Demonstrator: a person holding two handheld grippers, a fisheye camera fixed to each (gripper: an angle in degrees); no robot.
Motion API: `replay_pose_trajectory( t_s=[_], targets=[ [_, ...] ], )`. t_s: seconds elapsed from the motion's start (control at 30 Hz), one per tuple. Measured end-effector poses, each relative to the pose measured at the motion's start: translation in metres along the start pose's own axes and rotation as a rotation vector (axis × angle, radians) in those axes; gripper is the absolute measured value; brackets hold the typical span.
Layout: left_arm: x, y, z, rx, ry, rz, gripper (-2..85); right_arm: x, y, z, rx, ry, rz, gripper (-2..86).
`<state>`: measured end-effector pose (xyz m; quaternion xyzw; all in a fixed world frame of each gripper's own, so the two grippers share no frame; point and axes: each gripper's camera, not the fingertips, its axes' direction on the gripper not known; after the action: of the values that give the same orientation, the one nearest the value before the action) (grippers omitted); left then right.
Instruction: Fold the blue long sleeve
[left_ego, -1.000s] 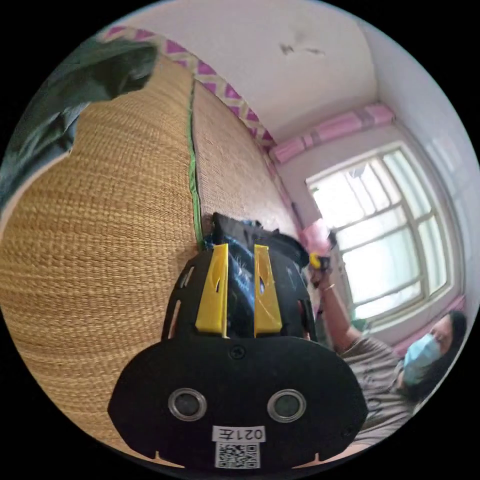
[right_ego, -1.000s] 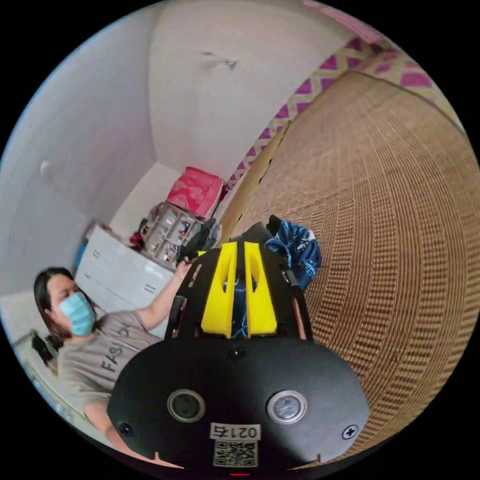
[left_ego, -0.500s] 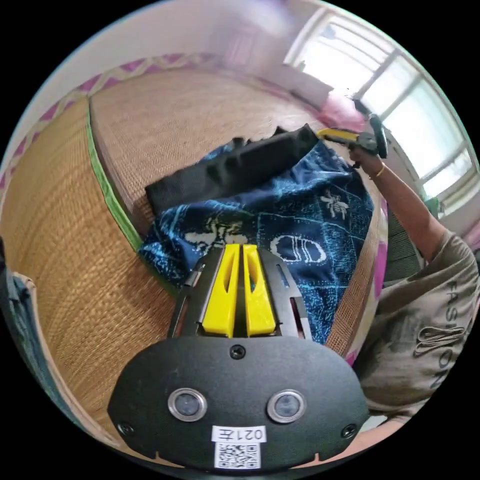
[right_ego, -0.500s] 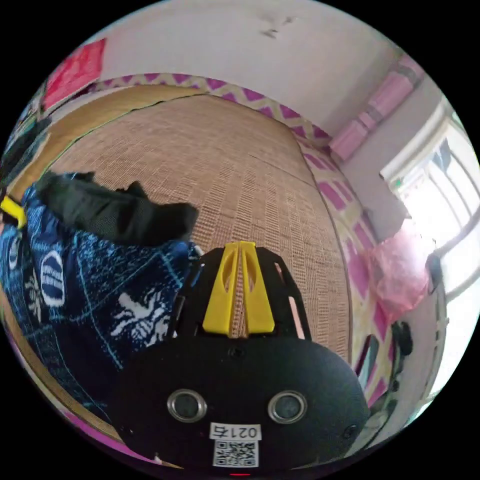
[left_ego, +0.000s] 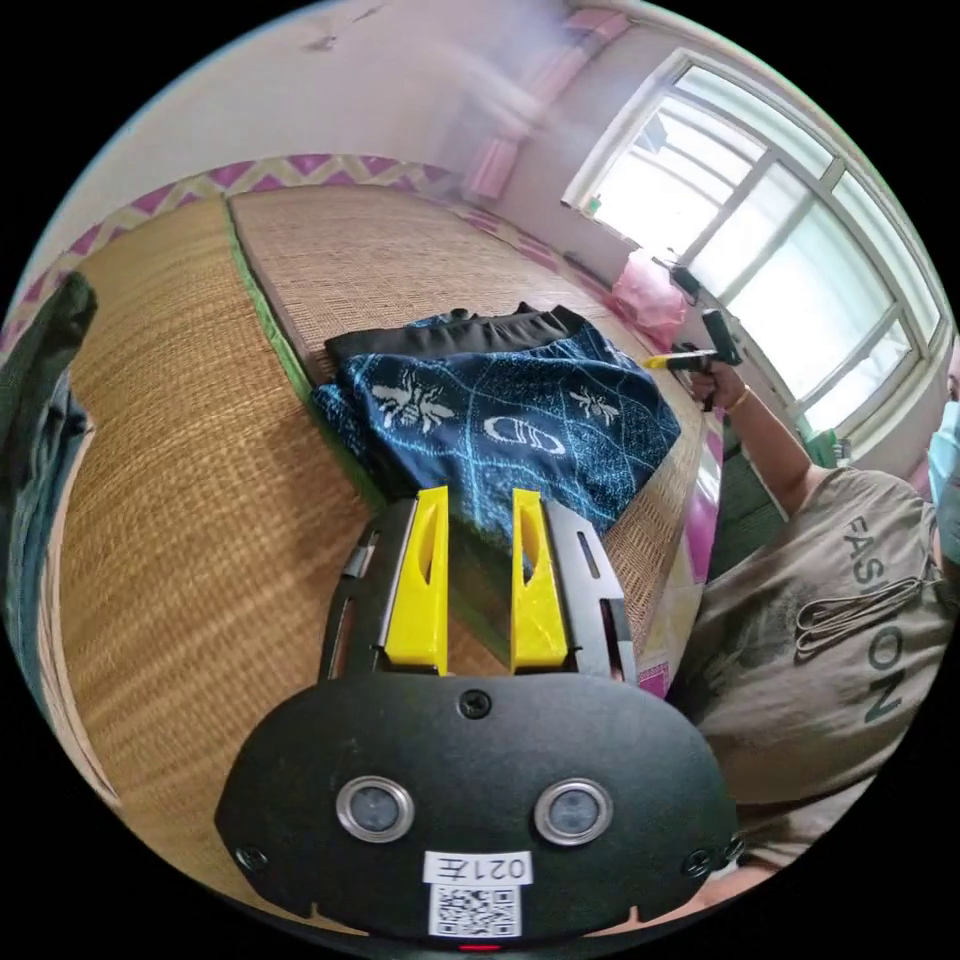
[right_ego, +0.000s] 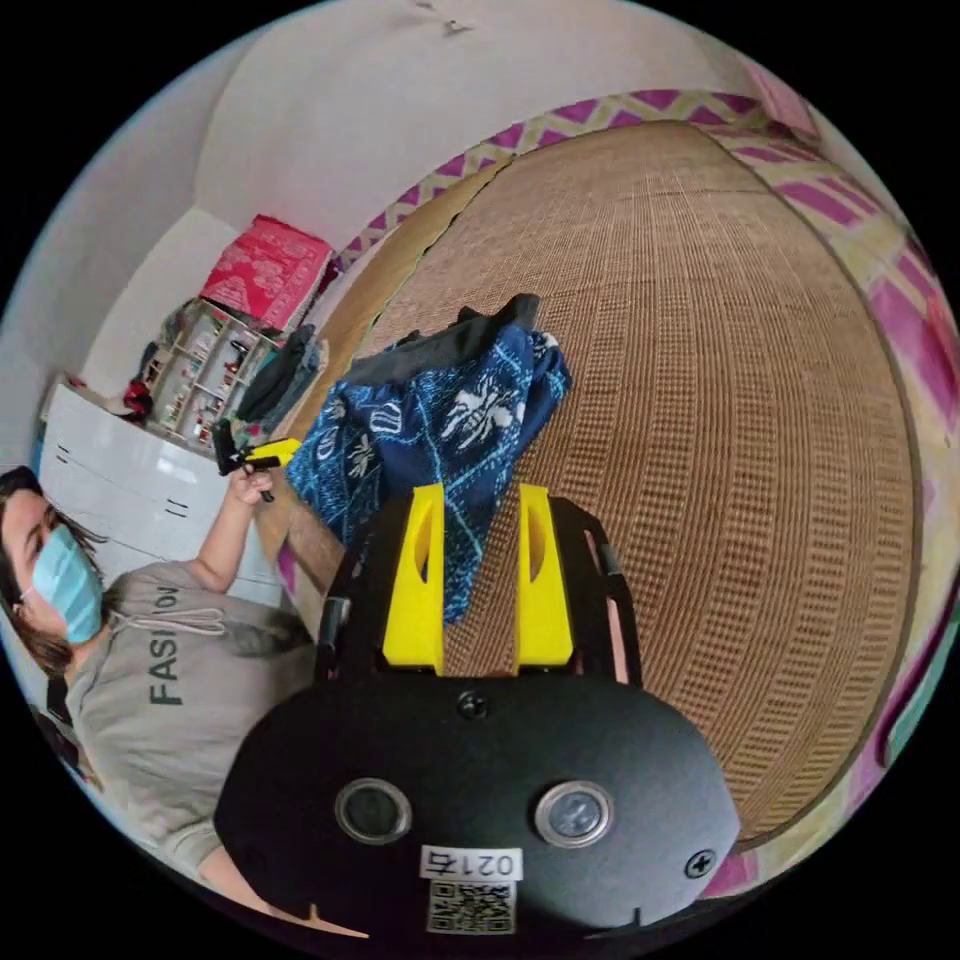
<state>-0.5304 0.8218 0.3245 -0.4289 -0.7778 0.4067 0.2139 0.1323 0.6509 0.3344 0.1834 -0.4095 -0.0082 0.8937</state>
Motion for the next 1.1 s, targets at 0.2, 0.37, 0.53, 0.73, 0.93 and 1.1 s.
replay_pose_trajectory(
  t_s=[0.2, 0.37, 0.53, 0.73, 0.93, 1.1],
  targets=[
    [0.018, 0.056, 0.024, -0.079, 0.021, -0.142, 14.9, 0.02, 0.093, 0.051, -0.066, -0.124, 0.102, 11.6],
    [0.038, 0.049, 0.035, -0.144, -0.137, -0.075, 8.0, 0.014, 0.127, 0.096, -0.051, -0.22, 0.108, 2.3],
    [0.009, 0.037, -0.003, -0.169, -0.022, -0.076, -0.1, -0.027, 0.169, 0.131, -0.077, -0.279, 0.081, 0.9],
    [-0.02, 0.033, -0.05, -0.147, -0.105, -0.125, -0.8, -0.109, 0.256, 0.225, -0.146, -0.423, 0.075, 1.1],
    [0.007, 0.079, -0.073, -0.017, -0.16, -0.129, 0.8, -0.102, 0.304, 0.217, -0.02, -0.455, 0.099, 4.4],
    [0.12, 0.127, -0.08, 0.14, 0.144, -0.019, 8.4, -0.072, 0.283, 0.112, 0.209, -0.164, 0.074, 8.0]
  ],
)
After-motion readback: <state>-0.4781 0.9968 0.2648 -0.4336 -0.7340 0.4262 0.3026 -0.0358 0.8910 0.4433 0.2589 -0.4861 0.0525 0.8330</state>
